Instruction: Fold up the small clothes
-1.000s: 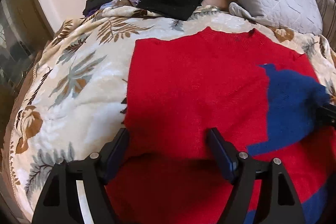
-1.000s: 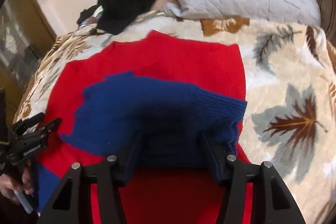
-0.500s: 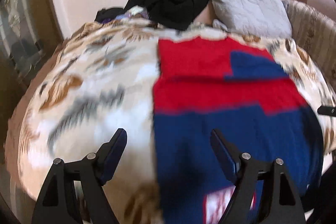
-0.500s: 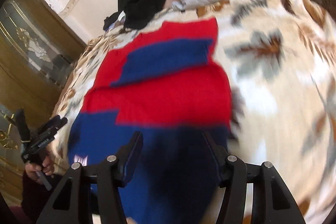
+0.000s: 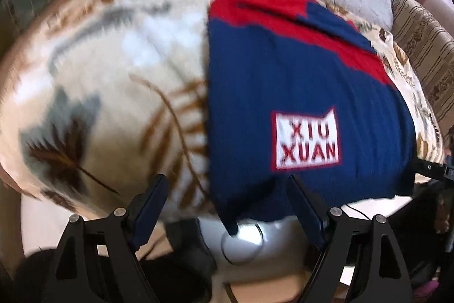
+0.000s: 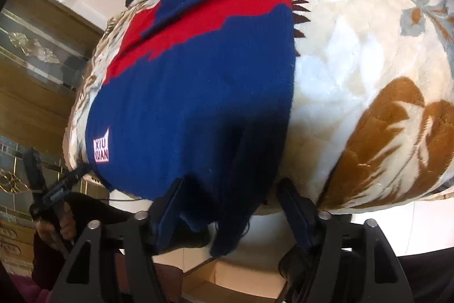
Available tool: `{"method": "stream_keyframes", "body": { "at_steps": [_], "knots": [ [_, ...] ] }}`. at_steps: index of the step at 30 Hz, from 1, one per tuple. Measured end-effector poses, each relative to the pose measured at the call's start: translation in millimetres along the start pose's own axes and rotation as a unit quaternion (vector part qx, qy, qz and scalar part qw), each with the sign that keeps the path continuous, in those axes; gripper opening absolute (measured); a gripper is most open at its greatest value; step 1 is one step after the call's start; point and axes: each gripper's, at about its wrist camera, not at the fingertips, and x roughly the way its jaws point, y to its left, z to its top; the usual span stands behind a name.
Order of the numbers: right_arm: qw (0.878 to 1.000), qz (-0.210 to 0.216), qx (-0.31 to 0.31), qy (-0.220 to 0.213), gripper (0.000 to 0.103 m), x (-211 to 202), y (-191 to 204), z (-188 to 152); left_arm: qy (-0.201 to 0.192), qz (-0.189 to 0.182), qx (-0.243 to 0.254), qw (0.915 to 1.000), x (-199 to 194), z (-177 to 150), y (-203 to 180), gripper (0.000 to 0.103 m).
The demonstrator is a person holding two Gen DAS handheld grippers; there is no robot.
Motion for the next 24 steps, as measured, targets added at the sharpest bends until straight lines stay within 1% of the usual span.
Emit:
{"method": "stream_keyframes", "body": {
  "at_steps": [1, 2, 3, 4, 5, 6, 7, 8, 10, 12, 13, 14, 15, 17, 19, 20, 21, 22, 23, 24],
  "knots": [
    [1.000, -0.008, -0.002, 0.002, 0.075, 2, 3, 1, 0.015, -0.006, -0.003, 0.9999, 5, -2, -1, 0.084],
    [1.000, -0.017, -0.006, 0.003, 0.075, 3, 6, 0, 0.016, -0.014, -0.002, 0.9998, 5, -3, -2, 0.079],
    [1.000, -0.022, -0.009, 0.003, 0.074, 4, 12, -2, 0.014, -0.025, 0.003, 0.9996, 4, -4, -5, 0.063],
    [1.000, -0.025, -0.010, 0.001, 0.073, 6, 17, -3, 0.015, -0.033, 0.009, 0.9993, 3, -5, -7, 0.055],
    [1.000, -0.024, -0.008, -0.002, 0.066, 8, 23, -5, 0.017, -0.035, 0.012, 0.9992, 3, -5, -9, 0.045],
    [1.000, -0.025, -0.010, -0.003, 0.054, 9, 25, -6, 0.015, -0.033, 0.011, 0.9993, 3, -5, -9, 0.038],
    [0.999, -0.029, -0.016, -0.003, 0.045, 11, 30, -8, 0.013, -0.032, 0.002, 0.9994, 4, -5, -6, 0.034],
    [0.999, -0.034, -0.025, -0.006, 0.031, 12, 34, -9, 0.014, -0.038, -0.009, 0.9992, 4, -5, -3, 0.031],
    [0.999, -0.032, -0.030, -0.015, 0.030, 10, 34, -15, 0.011, -0.060, -0.027, 0.9978, 1, -4, 5, 0.030],
    [0.999, -0.027, -0.025, -0.009, 0.030, 10, 33, -15, 0.011, -0.061, -0.024, 0.9978, 1, -4, 5, 0.030],
    [1.000, -0.025, -0.018, -0.004, 0.030, 11, 30, -15, 0.016, -0.058, -0.023, 0.9979, 3, -5, 5, 0.040],
    [1.000, -0.025, -0.002, 0.004, 0.032, 13, 27, -14, 0.024, -0.058, -0.024, 0.9977, 5, -2, 5, 0.059],
    [1.000, -0.025, 0.008, 0.012, 0.032, 12, 22, -14, 0.032, -0.064, -0.027, 0.9971, 7, -3, 5, 0.068],
    [1.000, -0.015, 0.014, 0.020, 0.035, 15, 19, -14, 0.031, -0.073, -0.024, 0.9965, 8, -4, 1, 0.067],
    [1.000, -0.022, -0.010, 0.015, 0.035, 18, 26, -14, 0.026, -0.078, -0.017, 0.9965, 7, -4, -2, 0.049],
    [0.999, -0.026, -0.017, 0.014, 0.035, 19, 28, -14, 0.025, -0.074, -0.016, 0.9968, 8, -3, 0, 0.025],
    [0.999, -0.025, -0.016, 0.013, 0.029, 17, 28, -13, 0.025, -0.067, -0.015, 0.9973, 7, -2, 1, 0.014],
    [1.000, -0.018, -0.015, 0.006, 0.023, 14, 28, -12, 0.024, -0.073, -0.017, 0.9969, 6, -1, 2, 0.011],
    [1.000, -0.009, -0.018, -0.004, 0.011, 8, 30, -10, 0.023, -0.086, -0.026, 0.9957, 2, 0, 4, 0.008],
    [1.000, 0.003, -0.021, -0.013, 0.011, 3, 31, -8, 0.020, -0.093, -0.029, 0.9950, -3, 2, 6, 0.005]
  ]
}}
